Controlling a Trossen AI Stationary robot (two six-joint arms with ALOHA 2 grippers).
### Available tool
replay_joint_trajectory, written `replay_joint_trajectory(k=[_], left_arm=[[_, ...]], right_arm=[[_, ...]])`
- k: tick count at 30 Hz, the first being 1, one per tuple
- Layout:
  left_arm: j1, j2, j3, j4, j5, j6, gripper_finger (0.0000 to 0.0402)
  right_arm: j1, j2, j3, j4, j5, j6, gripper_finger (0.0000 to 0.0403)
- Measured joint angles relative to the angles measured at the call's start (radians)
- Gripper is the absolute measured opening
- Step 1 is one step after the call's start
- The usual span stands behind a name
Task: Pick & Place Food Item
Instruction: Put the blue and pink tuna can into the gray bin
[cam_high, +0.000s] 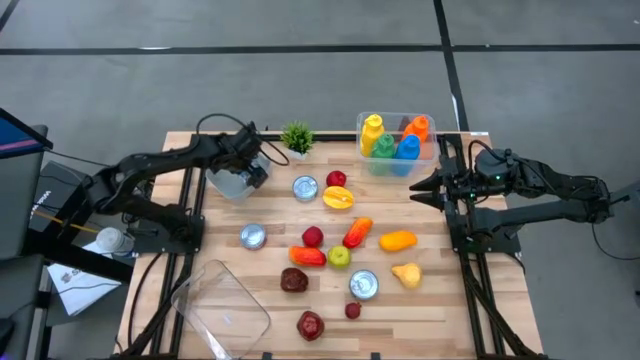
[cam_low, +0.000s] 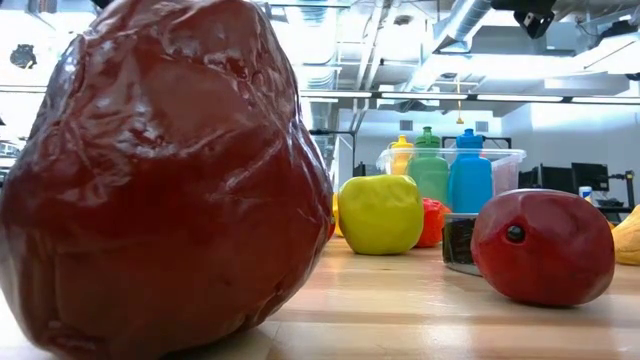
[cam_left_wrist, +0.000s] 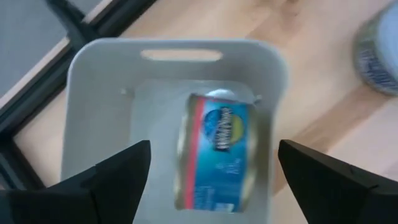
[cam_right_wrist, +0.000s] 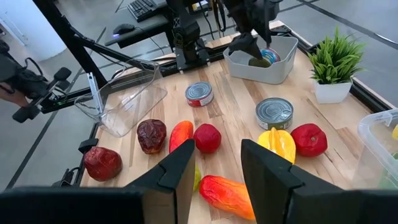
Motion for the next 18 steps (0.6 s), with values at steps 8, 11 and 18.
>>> replay_joint_trajectory(k=[8, 11, 18], left_arm=[[0.021, 0.045, 0.0, -0.018, 0.042, 0.003, 0.0325], [0.021, 0.051, 0.0, -0.034, 0.043, 0.008, 0.0317], [0.02, 0.05, 0.0, -0.07, 0.043, 0.028, 0.0244]], right_arm=[[0.0, 0.025, 0.0, -0.001, 0.0, 0.0, 0.0122], [0.0, 0.041, 0.0, 0.003, 0.0, 0.0, 0.0122], [0.0, 0.054, 0.0, 0.004, 0.0, 0.0, 0.0122]])
